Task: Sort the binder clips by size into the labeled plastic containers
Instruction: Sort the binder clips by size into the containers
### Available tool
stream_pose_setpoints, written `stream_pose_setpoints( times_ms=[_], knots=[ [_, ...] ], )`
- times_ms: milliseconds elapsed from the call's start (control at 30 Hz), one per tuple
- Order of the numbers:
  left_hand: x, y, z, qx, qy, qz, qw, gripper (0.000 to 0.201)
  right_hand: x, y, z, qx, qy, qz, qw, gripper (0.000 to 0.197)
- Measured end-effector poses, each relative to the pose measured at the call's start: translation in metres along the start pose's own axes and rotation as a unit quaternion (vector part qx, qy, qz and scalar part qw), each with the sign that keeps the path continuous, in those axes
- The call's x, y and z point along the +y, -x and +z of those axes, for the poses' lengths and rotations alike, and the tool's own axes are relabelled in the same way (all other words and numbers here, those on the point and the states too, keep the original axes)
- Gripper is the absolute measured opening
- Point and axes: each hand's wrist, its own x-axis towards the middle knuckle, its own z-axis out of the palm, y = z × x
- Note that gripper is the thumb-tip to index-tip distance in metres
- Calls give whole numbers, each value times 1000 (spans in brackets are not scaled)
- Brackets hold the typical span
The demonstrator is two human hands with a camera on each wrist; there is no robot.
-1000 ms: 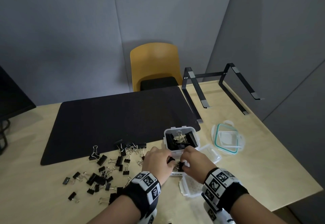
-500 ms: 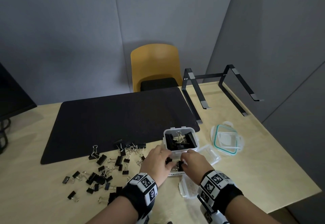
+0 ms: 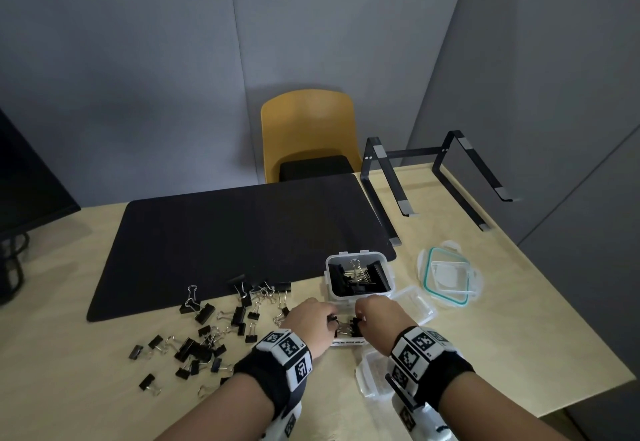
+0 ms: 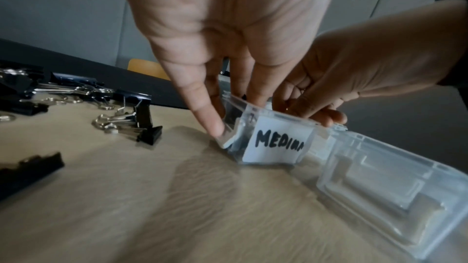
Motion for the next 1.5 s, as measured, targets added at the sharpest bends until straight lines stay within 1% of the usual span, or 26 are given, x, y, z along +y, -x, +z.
stream_pose_setpoints(
  times_ms=[167, 267, 333, 433, 500, 533, 600, 633, 667, 733, 867, 967, 1067, 1167, 1300, 1400, 1500],
  knots=[
    [-1, 0, -5, 37, 22, 6, 999, 21, -1, 1, -1, 19, -5, -5, 1000, 18],
    [-1, 1, -6, 31, 20, 0, 999, 17, 0, 1, -4, 35, -22, -11, 999, 19],
    [-1, 1, -5, 21, 21, 3, 1000, 15, 0, 4, -6, 28, -36, -16, 999, 23],
    [1, 2, -4, 19, 15, 14, 1000, 18, 0, 8, -9, 41, -46, -34, 997, 24],
    [0, 2, -4, 19, 12, 20, 1000, 17, 0, 10, -11, 45, -56, -42, 997, 19],
    [0, 2, -4, 13, 10, 22, 1000, 18, 0, 10, -11, 36, -51, -44, 997, 13],
    [-3, 2, -3, -10, 4, 23, 1000, 26, 0, 10, -10, 5, -26, -49, 998, 2],
    [-4, 1, -2, -21, -1, 24, 999, 31, -1, 10, -8, -9, -16, -50, 999, 1],
    [-6, 2, -1, -26, -2, 24, 999, 34, -1, 10, -7, -19, -8, -50, 999, 3],
    [-7, 3, 0, -26, -2, 20, 999, 33, -3, 9, -4, -26, 1, -45, 999, 13],
    [-10, 0, 2, 5, -1, -10, 1000, 30, -11, 2, 1, -27, 47, -25, 998, 25],
    [-7, -3, 1, 3, -13, -20, 1000, 33, -16, -1, 3, -36, 53, -17, 998, 27],
    [-5, -5, 1, -4, -27, -24, 999, 28, -15, -2, 1, -54, 35, -21, 998, 24],
    [-4, -6, 2, -10, -45, -15, 999, 21, -14, -3, -1, -62, 23, -14, 998, 24],
    [-4, -5, 3, 6, -85, 1, 996, 22, -14, -5, -1, -61, 23, -18, 998, 25],
    [-3, -5, 2, 17, -79, 12, 997, 20, -14, -7, 1, -75, 34, -24, 996, 26],
    [-1, -6, 2, -3, -66, 7, 998, 24, -16, -7, 1, -77, 43, -16, 996, 28]
  ],
)
